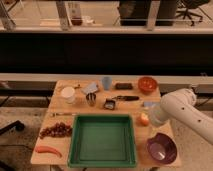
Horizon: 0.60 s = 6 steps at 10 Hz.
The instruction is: Place towel in red bowl
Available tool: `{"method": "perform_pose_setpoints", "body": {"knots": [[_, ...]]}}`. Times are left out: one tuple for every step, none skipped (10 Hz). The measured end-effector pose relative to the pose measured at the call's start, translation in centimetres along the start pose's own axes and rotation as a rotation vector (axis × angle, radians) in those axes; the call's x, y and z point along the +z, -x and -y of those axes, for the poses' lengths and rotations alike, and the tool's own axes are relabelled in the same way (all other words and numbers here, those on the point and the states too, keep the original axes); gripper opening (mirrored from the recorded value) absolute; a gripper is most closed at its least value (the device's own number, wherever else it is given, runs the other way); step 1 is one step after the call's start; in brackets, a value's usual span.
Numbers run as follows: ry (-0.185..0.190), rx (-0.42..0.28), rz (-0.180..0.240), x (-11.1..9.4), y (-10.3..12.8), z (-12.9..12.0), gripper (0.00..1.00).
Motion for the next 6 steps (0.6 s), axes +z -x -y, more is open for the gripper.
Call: {"method": "perform_pose_setpoints", "body": {"knots": [[0.0, -0.021, 0.023, 0.7, 1.2, 1.3, 0.8], [0.003, -0.04, 0.036, 1.3, 2.2, 2.5, 0.8], [0.005, -0.059, 0.045, 1.7, 2.9, 3.7, 0.8], [0.005, -0.087, 0.053, 2.3, 3.9, 5.4, 0.8], [0.006, -0.122, 0.059, 2.9, 4.8, 7.4, 0.8], [0.002, -0.143, 0.062, 3.3, 5.3, 8.8, 0.8]]}}
